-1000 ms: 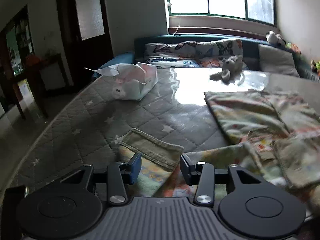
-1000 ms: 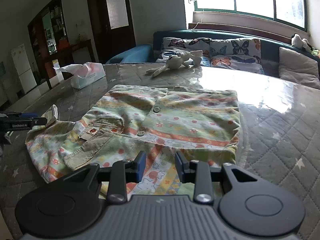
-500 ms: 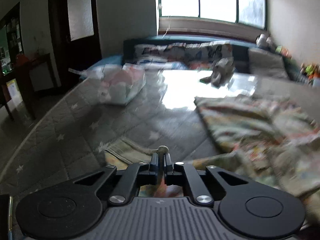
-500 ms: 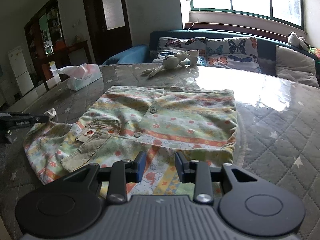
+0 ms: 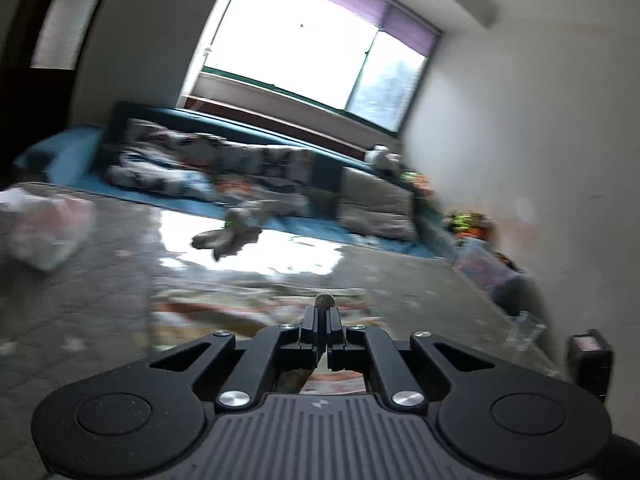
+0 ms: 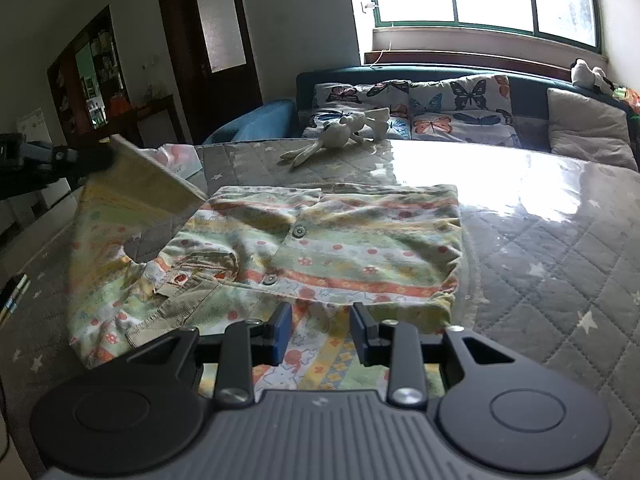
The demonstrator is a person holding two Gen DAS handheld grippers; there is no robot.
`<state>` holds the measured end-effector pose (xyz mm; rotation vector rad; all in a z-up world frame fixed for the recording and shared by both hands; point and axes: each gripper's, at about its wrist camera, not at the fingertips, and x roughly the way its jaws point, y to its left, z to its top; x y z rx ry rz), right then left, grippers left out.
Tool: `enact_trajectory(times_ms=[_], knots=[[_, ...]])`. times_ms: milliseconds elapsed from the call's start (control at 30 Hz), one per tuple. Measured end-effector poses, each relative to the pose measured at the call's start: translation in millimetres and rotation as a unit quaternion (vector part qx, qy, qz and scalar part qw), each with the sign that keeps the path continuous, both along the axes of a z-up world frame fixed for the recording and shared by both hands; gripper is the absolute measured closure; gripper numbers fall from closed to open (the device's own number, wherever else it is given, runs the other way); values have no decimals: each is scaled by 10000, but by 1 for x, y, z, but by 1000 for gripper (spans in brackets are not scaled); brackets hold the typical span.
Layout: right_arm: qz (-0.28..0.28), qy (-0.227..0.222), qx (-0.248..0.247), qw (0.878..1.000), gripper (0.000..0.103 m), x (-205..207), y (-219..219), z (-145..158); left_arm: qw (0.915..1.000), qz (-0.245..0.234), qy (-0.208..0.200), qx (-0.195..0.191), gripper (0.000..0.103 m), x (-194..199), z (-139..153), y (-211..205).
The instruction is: Fold clothes
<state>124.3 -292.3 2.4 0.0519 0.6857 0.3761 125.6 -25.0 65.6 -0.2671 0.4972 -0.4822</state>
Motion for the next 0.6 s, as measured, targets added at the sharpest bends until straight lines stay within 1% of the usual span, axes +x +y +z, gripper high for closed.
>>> enact_trajectory(times_ms=[67,133,167,200,233,267,300,333,400,467,500,567,600], knots=[[-38,33,84,10000,71,0,-4,1,9997,-257,24,4,98,4,-4,-18],[-76,60,148,9998,71,1,-9,2,9988,-465,129,90,96,6,-10,-30],[-89,79,185,9998,71,1,-11,2,9985,-503,186,144,94,6,-14,-33],[-98,124,256,9995,71,1,-14,2,9980,-541,244,198,90,7,-17,-35],[-112,180,338,9992,71,2,-16,1,9975,-579,302,252,78,7,-21,-38],[-122,212,376,9990,71,2,-17,0,9970,-617,360,306,63,7,-24,-41],[-133,245,414,9988,71,2,-19,0,9963,-654,418,360,57,7,-27,-43],[-136,289,461,9984,71,2,-20,-1,9963,-627,411,424,53,6,-28,-41],[-91,407,551,9976,71,4,-19,-4,9966,-511,350,552,50,2,-28,-32],[12,521,609,9968,71,7,-14,-7,9969,-318,309,657,41,0,-30,-17],[74,580,636,9963,71,9,-11,-9,9968,-218,291,709,39,-1,-30,-10],[151,672,638,9956,71,13,-3,-14,9961,8,282,838,28,-5,-33,6],[177,711,627,9953,71,16,1,-16,9954,123,280,903,26,-7,-34,13]])
